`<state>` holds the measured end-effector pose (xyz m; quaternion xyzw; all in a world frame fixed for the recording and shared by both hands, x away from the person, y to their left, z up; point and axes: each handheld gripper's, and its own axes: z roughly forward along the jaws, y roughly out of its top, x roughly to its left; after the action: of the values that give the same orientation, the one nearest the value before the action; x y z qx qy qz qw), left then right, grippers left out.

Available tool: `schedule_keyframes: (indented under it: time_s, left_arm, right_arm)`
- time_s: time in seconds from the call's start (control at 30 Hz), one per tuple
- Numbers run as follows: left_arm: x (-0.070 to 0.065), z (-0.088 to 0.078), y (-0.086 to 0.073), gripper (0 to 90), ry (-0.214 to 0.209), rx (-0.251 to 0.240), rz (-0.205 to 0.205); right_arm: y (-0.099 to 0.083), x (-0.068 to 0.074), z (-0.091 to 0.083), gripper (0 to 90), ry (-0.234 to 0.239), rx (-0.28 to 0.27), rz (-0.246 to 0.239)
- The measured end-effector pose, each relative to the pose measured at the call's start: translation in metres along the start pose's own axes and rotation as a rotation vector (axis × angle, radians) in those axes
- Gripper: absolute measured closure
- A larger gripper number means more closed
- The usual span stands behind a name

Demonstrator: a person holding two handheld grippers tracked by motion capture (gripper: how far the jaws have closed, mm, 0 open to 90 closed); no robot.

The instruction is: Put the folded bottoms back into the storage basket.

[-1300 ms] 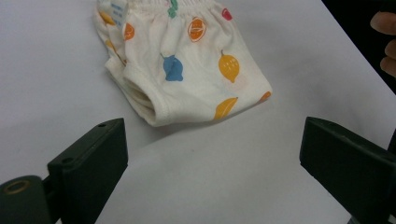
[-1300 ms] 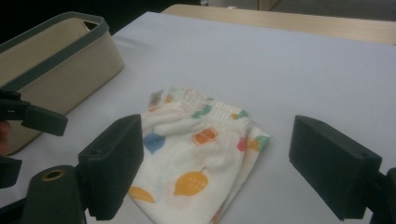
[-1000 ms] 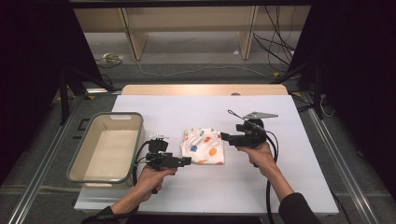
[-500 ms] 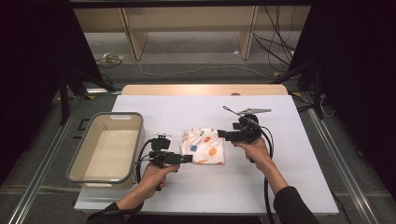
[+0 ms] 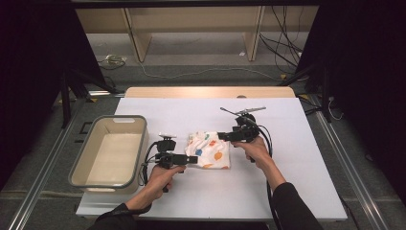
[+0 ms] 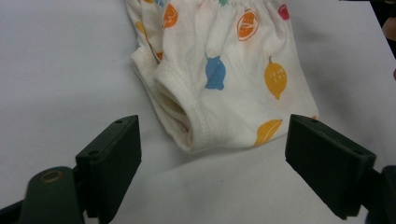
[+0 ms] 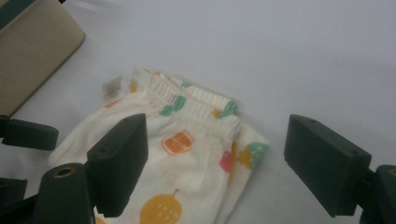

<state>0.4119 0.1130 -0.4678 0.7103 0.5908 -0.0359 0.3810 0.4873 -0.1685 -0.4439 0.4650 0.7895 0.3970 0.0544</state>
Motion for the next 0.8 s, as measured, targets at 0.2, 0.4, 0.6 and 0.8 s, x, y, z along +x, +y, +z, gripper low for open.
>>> schedule_keyframes:
  time_s: [0.2,0.4,0.6,0.8]
  left_arm:
    - [0.009,0.0,0.006,26.6,0.001,0.009,-0.039]
    - [0.012,0.001,0.007,32.0,-0.007,0.021,-0.058]
    - [0.012,0.008,0.006,37.2,-0.013,0.031,-0.078]
    - [0.009,0.015,0.005,42.7,-0.005,0.041,-0.065]
  right_arm:
    - [0.002,-0.004,0.009,22.7,0.005,0.025,0.016]
    - [0.005,-0.006,0.015,23.4,0.007,0.032,0.018]
    - [0.005,-0.007,0.021,24.8,0.005,0.058,0.021]
    - [0.003,-0.01,0.027,26.1,0.006,0.082,0.027]
